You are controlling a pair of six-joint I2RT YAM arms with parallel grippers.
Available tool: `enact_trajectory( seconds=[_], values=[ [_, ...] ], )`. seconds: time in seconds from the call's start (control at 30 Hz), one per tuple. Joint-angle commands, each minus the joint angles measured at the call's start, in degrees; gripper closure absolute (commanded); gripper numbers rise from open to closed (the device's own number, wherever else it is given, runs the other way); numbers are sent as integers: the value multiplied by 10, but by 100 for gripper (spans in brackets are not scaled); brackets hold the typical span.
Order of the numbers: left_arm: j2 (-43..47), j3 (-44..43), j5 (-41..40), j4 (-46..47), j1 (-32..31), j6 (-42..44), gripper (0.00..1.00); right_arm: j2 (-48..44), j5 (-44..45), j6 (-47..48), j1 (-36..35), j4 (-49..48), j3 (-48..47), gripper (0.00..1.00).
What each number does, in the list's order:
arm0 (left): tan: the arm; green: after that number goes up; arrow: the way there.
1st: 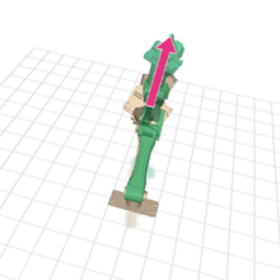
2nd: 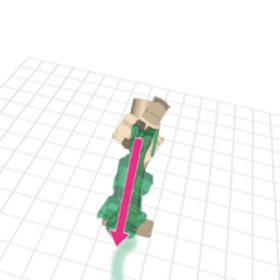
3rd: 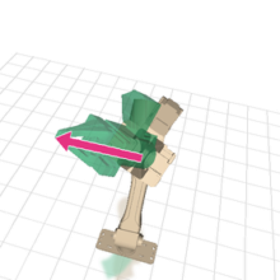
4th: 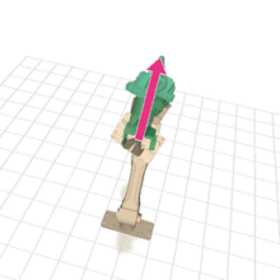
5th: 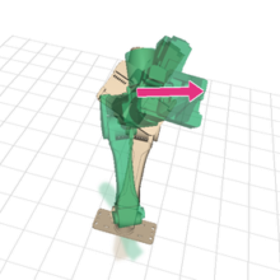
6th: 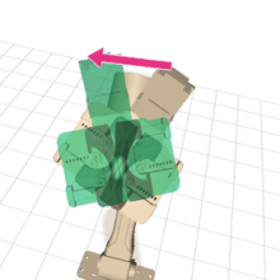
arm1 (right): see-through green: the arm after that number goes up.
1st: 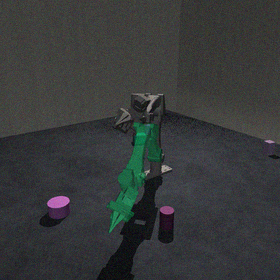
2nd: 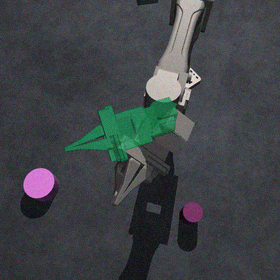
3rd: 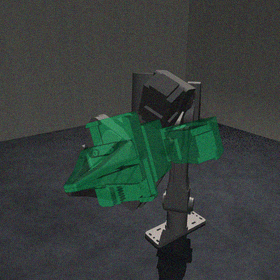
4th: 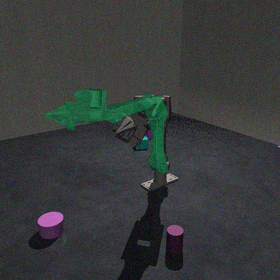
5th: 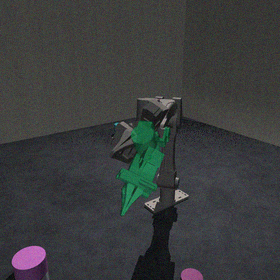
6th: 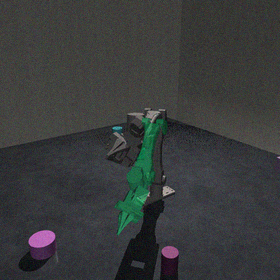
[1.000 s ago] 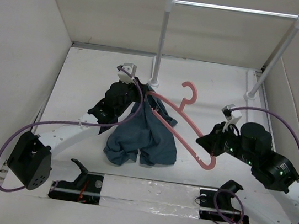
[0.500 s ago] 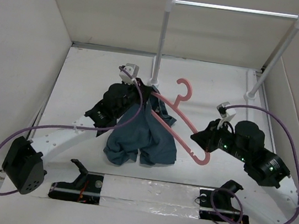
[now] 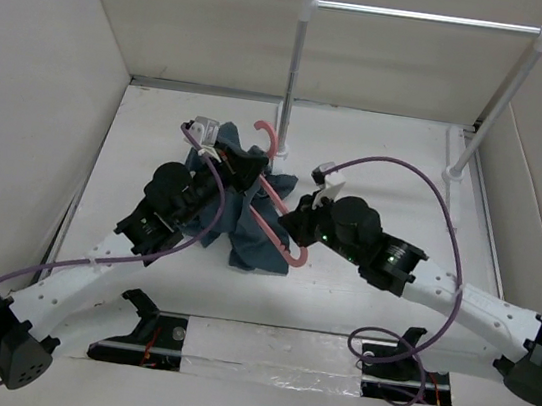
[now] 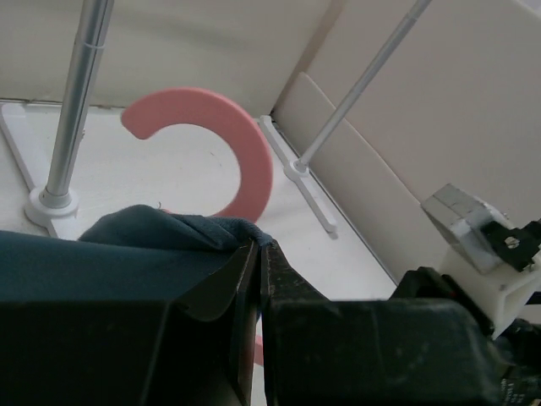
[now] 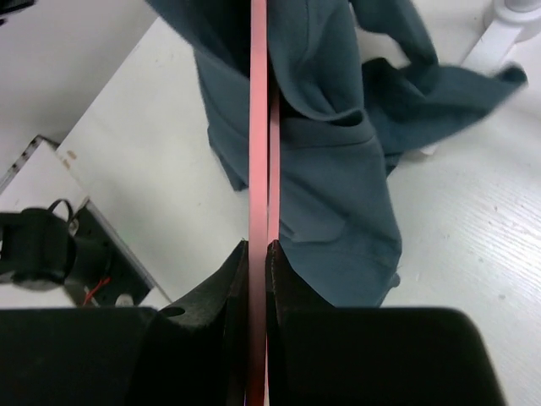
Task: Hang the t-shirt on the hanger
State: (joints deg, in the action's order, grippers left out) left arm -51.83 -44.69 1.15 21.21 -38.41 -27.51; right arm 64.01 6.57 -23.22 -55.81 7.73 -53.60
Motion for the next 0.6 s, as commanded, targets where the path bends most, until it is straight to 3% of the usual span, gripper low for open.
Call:
enact_trajectory(
  seconds=[0.0, 0.2, 0.37, 0.57],
  values=[
    [34, -1, 0, 18, -3, -13, 100, 19, 107, -11, -40, -146, -36, 100],
    [83, -1, -128, -5, -3, -4, 100, -37, 191, 10, -97, -102, -34, 100],
    [90, -35, -156, 0, -3, 11, 100, -136, 235, -34, -156, 9, -7, 100],
    [94, -91, -144, 4, -3, 18, 100, -219, 378, -9, -254, 9, -20, 100]
  ],
)
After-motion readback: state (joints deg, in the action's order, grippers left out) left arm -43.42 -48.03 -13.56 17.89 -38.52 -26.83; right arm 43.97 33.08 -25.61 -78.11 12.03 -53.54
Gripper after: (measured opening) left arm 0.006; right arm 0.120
